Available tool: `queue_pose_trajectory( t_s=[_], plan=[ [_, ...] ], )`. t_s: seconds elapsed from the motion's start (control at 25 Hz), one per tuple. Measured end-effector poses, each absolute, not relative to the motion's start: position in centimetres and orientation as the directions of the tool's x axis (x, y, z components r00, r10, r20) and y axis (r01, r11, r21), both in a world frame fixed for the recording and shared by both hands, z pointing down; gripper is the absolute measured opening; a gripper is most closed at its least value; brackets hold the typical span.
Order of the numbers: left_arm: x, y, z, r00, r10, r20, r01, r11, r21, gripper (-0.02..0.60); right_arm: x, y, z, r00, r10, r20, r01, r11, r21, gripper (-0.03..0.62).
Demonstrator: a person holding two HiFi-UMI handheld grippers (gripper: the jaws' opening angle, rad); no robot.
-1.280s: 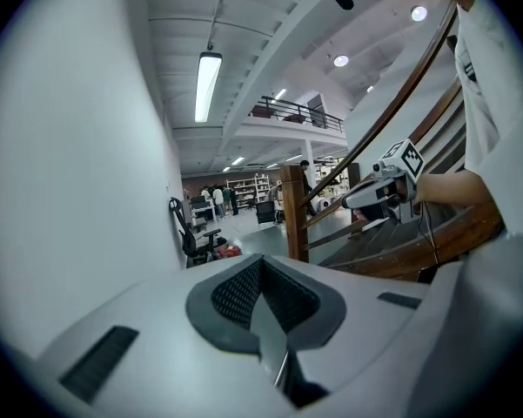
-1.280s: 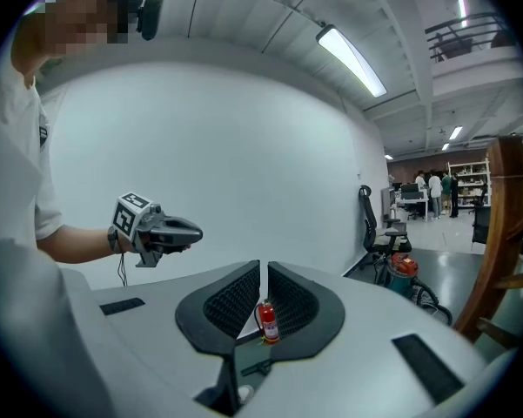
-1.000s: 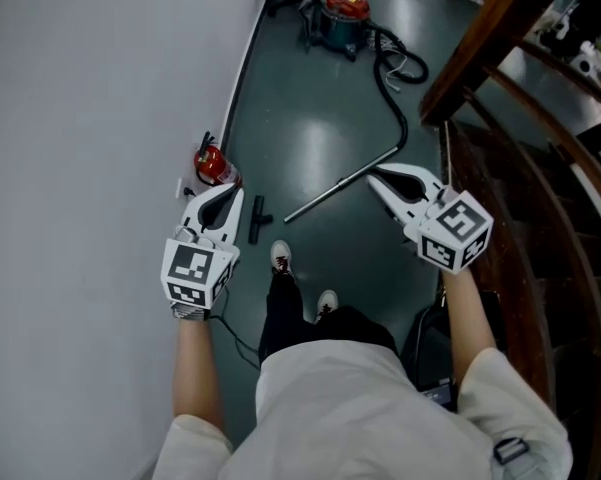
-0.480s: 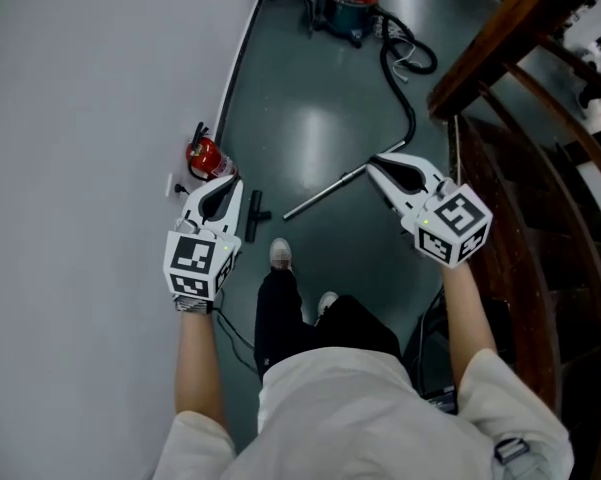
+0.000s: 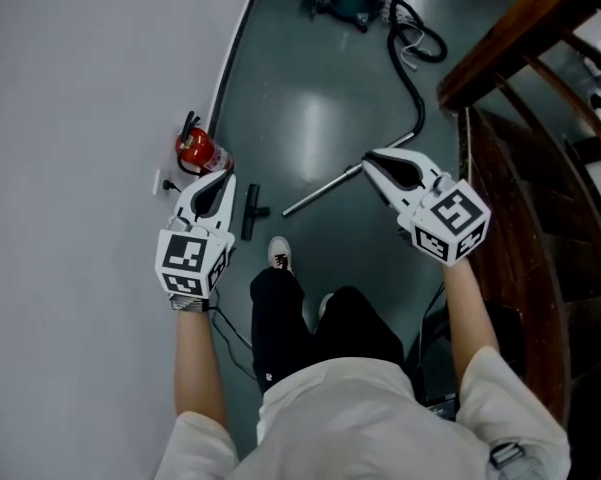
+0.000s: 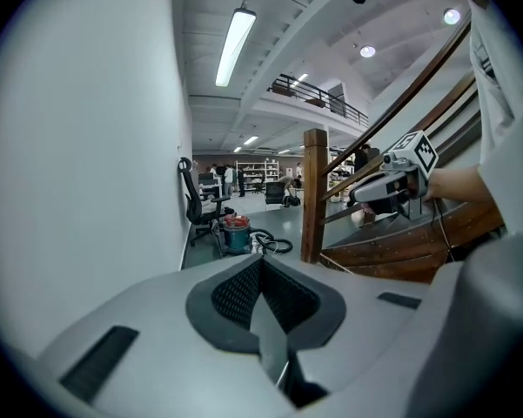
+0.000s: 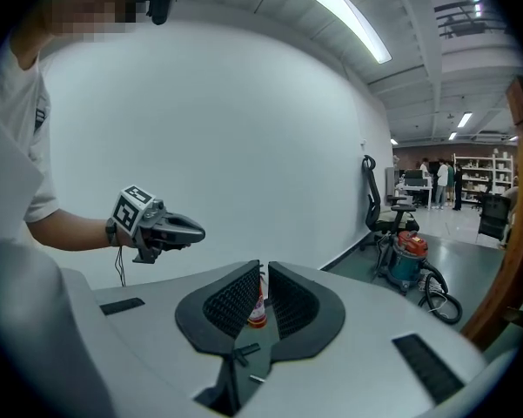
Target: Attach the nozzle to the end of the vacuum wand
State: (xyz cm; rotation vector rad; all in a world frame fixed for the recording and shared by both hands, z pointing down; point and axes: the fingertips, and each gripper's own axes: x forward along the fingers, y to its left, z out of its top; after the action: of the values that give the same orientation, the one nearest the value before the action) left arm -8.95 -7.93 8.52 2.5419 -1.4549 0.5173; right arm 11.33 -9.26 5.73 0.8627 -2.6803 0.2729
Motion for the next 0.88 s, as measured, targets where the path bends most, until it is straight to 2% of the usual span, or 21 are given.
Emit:
queue_pose_trajectory(
  t_s=[0.48,0.88],
  plan=[
    [-11.7,-12.4,25.4,0.447,-0.808,0.384,-0.873,-0.487,-0.010,0.000,11.0,-14.5,21.6,-0.755,-0.562,0.339,-0.615,0.786,-0.067,0.031],
    [-10.4,-14.9,36.8,0.476,-0.787,0.394,-0.848,-0.528,-0.031,-0.001,9.9,-16.4,32.5,-0.779,-0.546,0.308,-0.591,0.804,-0.066,0.031]
  ],
)
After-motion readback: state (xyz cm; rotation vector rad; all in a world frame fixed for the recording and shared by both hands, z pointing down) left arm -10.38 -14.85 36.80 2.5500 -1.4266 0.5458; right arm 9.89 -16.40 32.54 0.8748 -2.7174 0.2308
